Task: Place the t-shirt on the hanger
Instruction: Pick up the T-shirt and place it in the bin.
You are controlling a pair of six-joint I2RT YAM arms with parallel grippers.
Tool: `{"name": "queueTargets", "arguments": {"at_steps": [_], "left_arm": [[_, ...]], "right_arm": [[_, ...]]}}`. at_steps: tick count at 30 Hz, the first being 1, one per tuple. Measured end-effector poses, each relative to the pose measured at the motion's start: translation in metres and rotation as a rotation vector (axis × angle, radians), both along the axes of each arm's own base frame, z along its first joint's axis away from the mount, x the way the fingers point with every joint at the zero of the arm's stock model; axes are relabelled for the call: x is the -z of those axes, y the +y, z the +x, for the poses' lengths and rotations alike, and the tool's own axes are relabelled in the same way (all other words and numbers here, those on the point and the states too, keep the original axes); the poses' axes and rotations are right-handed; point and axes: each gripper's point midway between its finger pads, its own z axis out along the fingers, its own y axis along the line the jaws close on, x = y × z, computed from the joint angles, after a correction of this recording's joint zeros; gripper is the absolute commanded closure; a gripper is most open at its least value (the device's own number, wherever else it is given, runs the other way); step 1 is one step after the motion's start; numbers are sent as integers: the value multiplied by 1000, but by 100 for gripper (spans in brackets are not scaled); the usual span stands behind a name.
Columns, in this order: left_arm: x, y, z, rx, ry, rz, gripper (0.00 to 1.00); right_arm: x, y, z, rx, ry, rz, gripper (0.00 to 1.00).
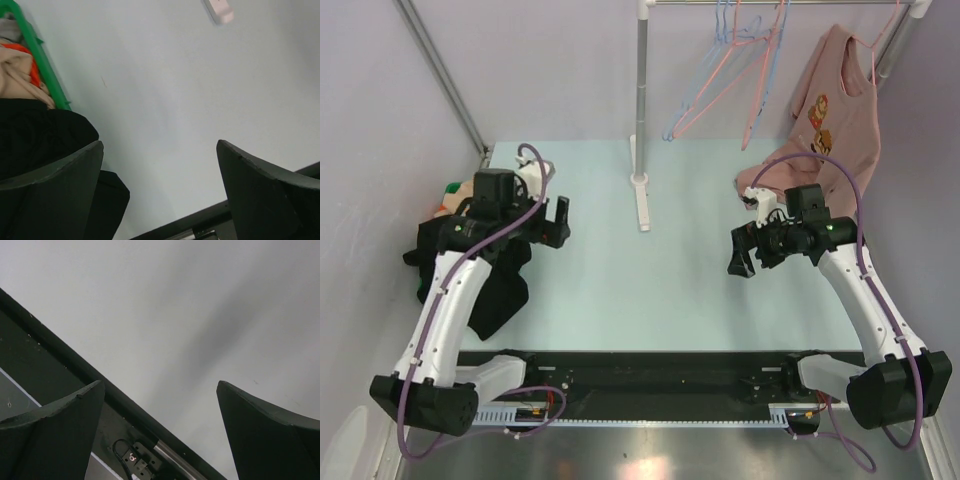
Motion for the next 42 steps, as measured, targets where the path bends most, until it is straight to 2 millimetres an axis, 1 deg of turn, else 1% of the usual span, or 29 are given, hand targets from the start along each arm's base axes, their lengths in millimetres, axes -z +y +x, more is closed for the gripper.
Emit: {"name": "queueTargets", "arguments": {"at_steps": [4,6,7,9,12,17,18,20,22,24,26,29,32,34,37,39,40,41,42], "left_arm": [[-38,17,14,-75,-91,-50,0],[-53,33,18,-120,-119,-79,0],[-59,45,20,-157,-130,-85,0],[-63,67,20,-209,-137,-83,0],[-57,95,14,-261,-136,-42,0],[-29,133,-9,-318,-69,98,0],[-22,142,-12,-331,-45,120,0],[-8,167,-19,-384,5,158,0],[16,194,-29,-437,80,195,0],[43,212,-41,-469,170,212,0],[69,226,-52,-485,254,217,0],[101,241,-67,-500,351,219,0],[121,251,-75,-503,393,231,0],[132,252,-77,-489,408,237,2],[143,250,-77,-454,419,229,12],[149,247,-73,-419,419,210,28],[151,245,-72,-405,418,199,37],[152,243,-70,-386,415,187,59],[153,240,-69,-372,413,174,70]], "right_arm": [[0,-1,0,2,-1,-3,0],[0,-1,0,4,-1,-5,0],[1,-1,1,4,-1,-6,0],[0,-1,1,4,-1,-6,0],[0,-1,1,4,-1,-6,0],[1,-1,1,3,-1,-5,0],[1,-1,1,3,0,-4,0],[1,0,1,2,0,-4,0],[1,1,1,-3,0,-1,0],[0,2,0,-9,0,1,1],[0,3,0,-12,0,2,0],[0,4,-1,-16,1,5,0],[0,5,-1,-19,1,8,0],[0,5,-1,-19,0,8,0],[-1,5,-2,-20,-2,8,0],[-1,5,-2,-20,-4,9,1],[-2,5,-2,-20,-6,9,0],[-2,5,-2,-20,-7,9,0],[-2,5,-2,-20,-7,9,0]]}}
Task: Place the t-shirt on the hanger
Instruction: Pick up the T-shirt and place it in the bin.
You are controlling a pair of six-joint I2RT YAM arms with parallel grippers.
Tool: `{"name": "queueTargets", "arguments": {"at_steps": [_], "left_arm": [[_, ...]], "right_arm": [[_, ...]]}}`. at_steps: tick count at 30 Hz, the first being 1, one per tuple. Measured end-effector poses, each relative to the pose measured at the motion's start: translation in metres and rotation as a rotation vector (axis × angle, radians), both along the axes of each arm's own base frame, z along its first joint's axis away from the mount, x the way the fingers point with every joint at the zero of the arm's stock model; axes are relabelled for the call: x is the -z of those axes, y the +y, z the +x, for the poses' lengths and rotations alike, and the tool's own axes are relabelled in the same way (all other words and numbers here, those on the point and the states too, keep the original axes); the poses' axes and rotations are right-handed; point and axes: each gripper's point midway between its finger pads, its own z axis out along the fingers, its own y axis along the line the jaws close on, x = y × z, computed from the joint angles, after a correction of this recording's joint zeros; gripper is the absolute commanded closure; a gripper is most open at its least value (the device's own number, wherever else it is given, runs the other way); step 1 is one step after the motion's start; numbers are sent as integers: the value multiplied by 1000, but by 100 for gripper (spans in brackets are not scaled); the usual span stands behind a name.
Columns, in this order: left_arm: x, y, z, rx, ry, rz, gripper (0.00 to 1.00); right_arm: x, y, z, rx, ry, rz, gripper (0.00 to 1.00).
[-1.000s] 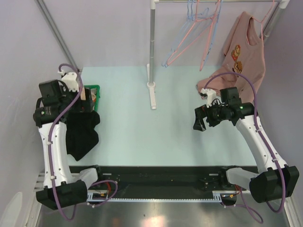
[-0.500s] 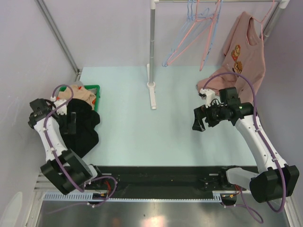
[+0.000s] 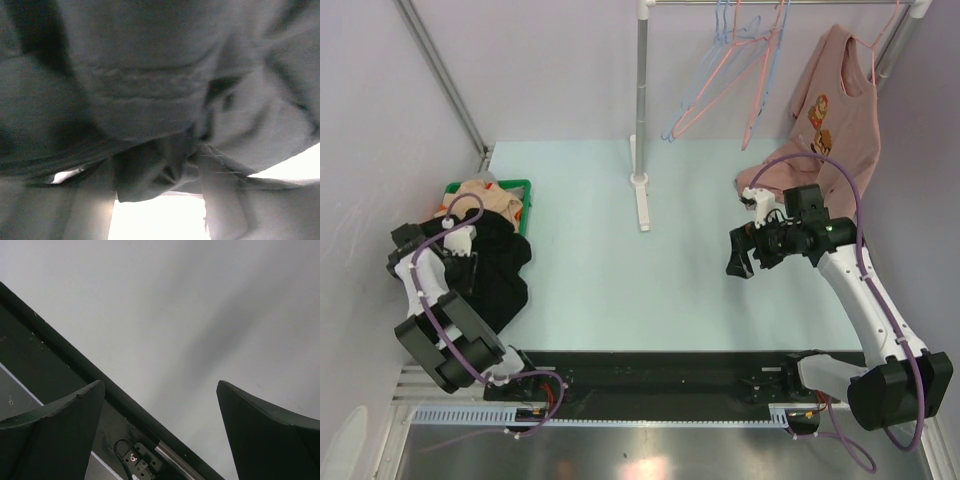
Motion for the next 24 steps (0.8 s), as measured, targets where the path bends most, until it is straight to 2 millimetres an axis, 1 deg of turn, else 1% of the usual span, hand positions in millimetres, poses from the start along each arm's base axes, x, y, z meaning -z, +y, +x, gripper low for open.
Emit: {"name": "queueTargets", "arguments": {"at_steps": [1,2,3,6,8,10,11,12,13,15,16,18,19,21,24], "left_arm": [[0,-4,1,13,-4,-22,79],[-2,-8,2,24,-8,-42,99],[-6,-11,4,38,-15,-58,100],[-28,-15,11,60,-52,-85,99],[-54,-16,19,73,-102,-81,100],[-94,-17,30,98,-181,-37,100],[-121,-20,35,115,-235,3,100],[-141,-24,40,130,-280,30,100],[-166,-31,45,155,-337,64,100],[-212,-53,54,215,-444,99,100],[-230,-64,58,239,-490,108,100],[-274,-90,63,295,-590,110,100],[-290,-100,66,315,-630,107,100],[-327,-125,70,360,-714,80,100],[-376,-159,77,427,-832,28,100]], "right_arm": [[0,0,0,0,0,0,0],[0,0,0,0,-1,0,0],[0,0,0,0,-2,0,0],[-2,0,-1,-1,-7,2,0],[-4,0,-1,-2,-14,4,0],[-6,1,-2,-5,-21,11,0],[-7,2,-3,-9,-26,17,0],[-9,3,-3,-12,-31,22,0],[-10,4,-3,-14,-37,27,0],[-13,5,-2,-21,-50,37,0],[-14,6,-2,-22,-56,42,0],[-17,6,-1,-24,-72,46,0],[-18,7,0,-25,-77,47,0],[-20,7,0,-26,-90,49,0],[-26,7,2,-27,-112,51,0]]}}
